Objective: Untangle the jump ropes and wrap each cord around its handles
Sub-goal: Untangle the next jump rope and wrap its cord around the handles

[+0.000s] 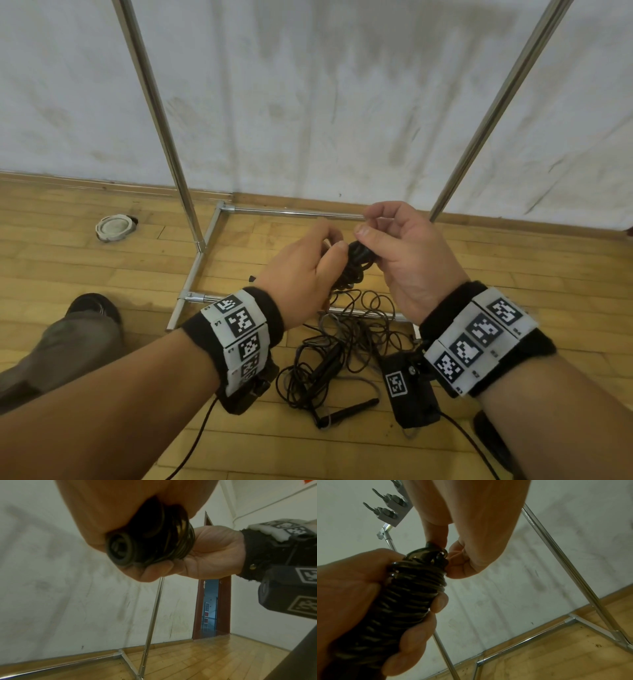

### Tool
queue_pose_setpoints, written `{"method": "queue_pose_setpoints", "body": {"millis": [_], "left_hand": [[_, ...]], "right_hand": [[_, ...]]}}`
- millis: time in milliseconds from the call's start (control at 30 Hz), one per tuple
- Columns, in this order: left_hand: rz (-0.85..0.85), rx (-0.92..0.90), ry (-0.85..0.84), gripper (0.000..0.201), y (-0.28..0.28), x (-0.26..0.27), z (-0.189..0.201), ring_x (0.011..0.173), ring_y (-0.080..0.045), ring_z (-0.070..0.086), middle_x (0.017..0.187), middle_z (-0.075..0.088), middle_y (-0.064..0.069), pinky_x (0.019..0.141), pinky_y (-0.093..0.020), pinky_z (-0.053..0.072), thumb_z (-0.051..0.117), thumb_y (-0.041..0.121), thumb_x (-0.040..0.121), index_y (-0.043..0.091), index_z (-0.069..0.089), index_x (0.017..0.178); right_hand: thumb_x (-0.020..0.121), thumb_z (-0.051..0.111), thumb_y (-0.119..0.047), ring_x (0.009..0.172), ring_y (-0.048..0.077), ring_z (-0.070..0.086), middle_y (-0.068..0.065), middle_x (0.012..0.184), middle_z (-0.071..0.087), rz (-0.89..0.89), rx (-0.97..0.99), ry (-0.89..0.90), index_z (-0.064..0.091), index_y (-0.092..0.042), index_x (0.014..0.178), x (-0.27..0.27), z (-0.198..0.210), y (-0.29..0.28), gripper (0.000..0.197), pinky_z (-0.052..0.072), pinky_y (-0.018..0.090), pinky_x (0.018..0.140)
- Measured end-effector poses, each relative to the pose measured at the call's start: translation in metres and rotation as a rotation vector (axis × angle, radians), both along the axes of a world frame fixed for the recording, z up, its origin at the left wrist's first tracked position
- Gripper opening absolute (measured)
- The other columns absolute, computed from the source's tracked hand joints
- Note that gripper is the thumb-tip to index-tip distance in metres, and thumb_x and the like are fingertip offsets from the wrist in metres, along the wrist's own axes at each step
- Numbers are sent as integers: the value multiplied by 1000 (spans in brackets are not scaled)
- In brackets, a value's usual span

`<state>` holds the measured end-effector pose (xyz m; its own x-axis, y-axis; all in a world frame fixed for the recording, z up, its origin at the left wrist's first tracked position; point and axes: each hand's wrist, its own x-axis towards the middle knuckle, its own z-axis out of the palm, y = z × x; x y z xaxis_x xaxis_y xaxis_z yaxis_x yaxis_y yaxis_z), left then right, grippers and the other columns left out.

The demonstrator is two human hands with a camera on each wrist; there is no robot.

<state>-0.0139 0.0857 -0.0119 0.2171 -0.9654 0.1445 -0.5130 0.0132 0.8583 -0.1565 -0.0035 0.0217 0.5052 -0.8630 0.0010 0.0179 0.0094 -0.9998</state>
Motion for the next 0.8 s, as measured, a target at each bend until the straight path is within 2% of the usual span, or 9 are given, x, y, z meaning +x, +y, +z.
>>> {"method": "queue_pose_setpoints", "body": {"millis": [167,267,400,500,567,600,667,733,800], "left_hand": [[2,-51,39,4,0,2,-3,62,-2,64,96,69,2,46,-14,44,49,40,110,37,50,107],[-19,-56,67,12,0,1,-2,61,-1,61,103,60,2,45,-15,43,58,35,107,43,50,102],[-7,-31,-7,9,-2,-1,1,72,-11,67,113,58,3,48,-17,46,59,34,105,38,52,104],[26,-45,-139,11,-4,-9,0,65,-2,61,104,60,11,47,-13,43,58,30,104,36,49,105],[90,-22,-181,11,-7,-13,-1,66,-4,61,93,61,11,51,-16,40,56,30,104,34,46,101],[121,5,-160,10,-9,-13,-2,67,-7,63,89,64,8,53,-22,45,54,30,104,32,45,99],[162,62,-67,11,-11,-8,-2,69,-16,71,86,72,0,56,-32,56,53,30,106,32,47,97],[197,113,50,11,-12,0,-3,68,-14,75,85,76,-2,55,-26,59,54,30,107,34,50,98],[260,145,185,6,-13,5,-4,71,-13,77,89,76,-3,58,-25,59,55,30,107,32,53,101]], "right_hand": [[92,68,-1,89,25,60,8,95,61,-74,77,-18,64,-6,110,4,-6,1,19,53,48,90],[91,69,-2,88,28,61,12,95,63,-109,76,15,65,-2,109,6,-8,0,18,54,52,90],[91,71,-6,92,33,67,22,101,68,-141,6,117,67,-7,106,6,-9,-1,15,57,57,91],[92,71,-13,94,28,70,11,101,73,-158,-75,196,69,-18,100,9,-12,3,10,59,49,87],[93,69,-20,91,18,70,1,97,73,-168,-98,232,69,-23,98,10,-13,5,6,60,41,85],[95,68,-21,92,16,70,-2,97,72,-167,-88,238,69,-24,98,11,-13,6,5,60,39,86],[96,66,-19,99,18,69,-1,104,70,-131,-24,223,68,-24,102,12,-13,6,8,59,42,93],[95,66,-17,107,16,67,-3,113,68,-47,17,228,65,-25,111,11,-12,7,18,55,42,99],[91,66,-22,112,7,61,-12,124,64,85,-15,294,59,-29,126,8,-11,9,36,50,36,99]]}}
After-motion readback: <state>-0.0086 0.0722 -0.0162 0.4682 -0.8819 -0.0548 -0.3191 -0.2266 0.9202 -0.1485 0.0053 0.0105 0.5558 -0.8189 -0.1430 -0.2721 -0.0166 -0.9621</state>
